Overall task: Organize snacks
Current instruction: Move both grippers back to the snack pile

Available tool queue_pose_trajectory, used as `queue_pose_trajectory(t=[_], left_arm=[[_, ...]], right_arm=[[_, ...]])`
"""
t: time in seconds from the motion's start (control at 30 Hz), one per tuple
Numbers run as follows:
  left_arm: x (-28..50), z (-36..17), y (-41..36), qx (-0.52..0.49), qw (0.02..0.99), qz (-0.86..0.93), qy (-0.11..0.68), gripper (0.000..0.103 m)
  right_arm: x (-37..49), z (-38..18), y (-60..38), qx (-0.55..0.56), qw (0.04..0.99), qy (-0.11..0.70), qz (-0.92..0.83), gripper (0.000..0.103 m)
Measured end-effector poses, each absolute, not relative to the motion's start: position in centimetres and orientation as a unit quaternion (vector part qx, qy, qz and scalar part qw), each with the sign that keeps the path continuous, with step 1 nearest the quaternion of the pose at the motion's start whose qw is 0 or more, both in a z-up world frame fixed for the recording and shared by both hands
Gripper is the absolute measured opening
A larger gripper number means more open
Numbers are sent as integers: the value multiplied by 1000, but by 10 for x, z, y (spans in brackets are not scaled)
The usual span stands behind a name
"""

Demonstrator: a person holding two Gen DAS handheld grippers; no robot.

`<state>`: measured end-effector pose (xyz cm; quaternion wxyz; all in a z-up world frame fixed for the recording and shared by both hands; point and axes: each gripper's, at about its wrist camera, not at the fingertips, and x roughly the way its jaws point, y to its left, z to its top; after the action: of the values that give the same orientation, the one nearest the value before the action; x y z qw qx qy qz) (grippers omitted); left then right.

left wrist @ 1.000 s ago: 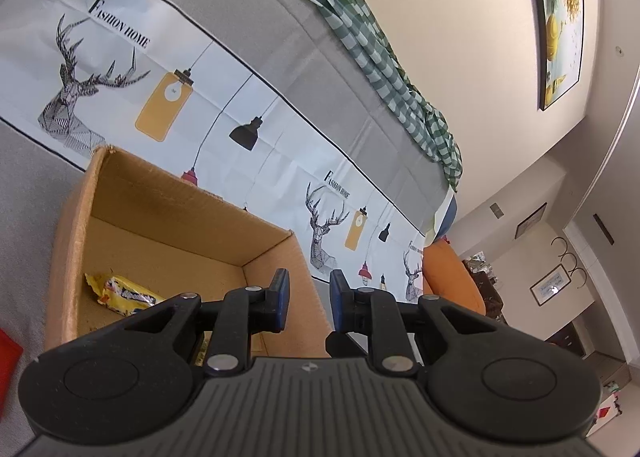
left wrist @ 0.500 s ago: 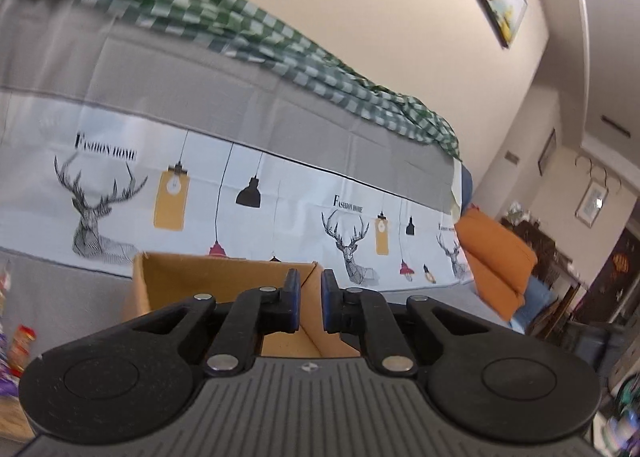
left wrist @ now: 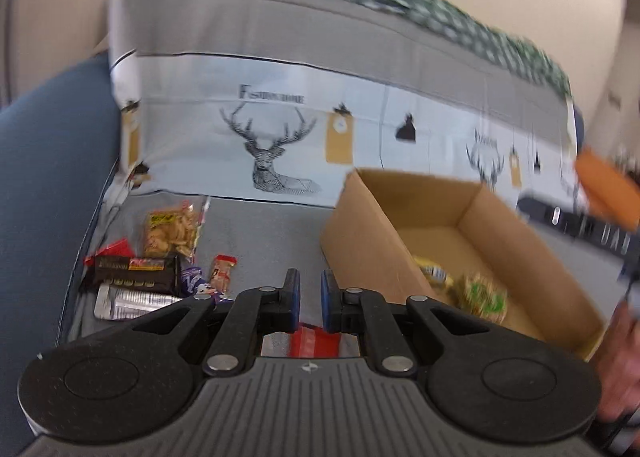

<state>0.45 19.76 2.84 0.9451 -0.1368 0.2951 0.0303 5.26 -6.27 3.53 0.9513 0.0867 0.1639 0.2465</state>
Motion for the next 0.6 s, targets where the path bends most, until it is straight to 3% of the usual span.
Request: queue_pose_trajectory(t=[0.33,0.6], left_arm=[[-6,16,245,-224,920,88,310,11],[-8,-5,283,-290,881,138,348,12]], right_arm=[[9,15,33,23,942,178,282,24],[7,-28,101,-35,927,254,273,25]])
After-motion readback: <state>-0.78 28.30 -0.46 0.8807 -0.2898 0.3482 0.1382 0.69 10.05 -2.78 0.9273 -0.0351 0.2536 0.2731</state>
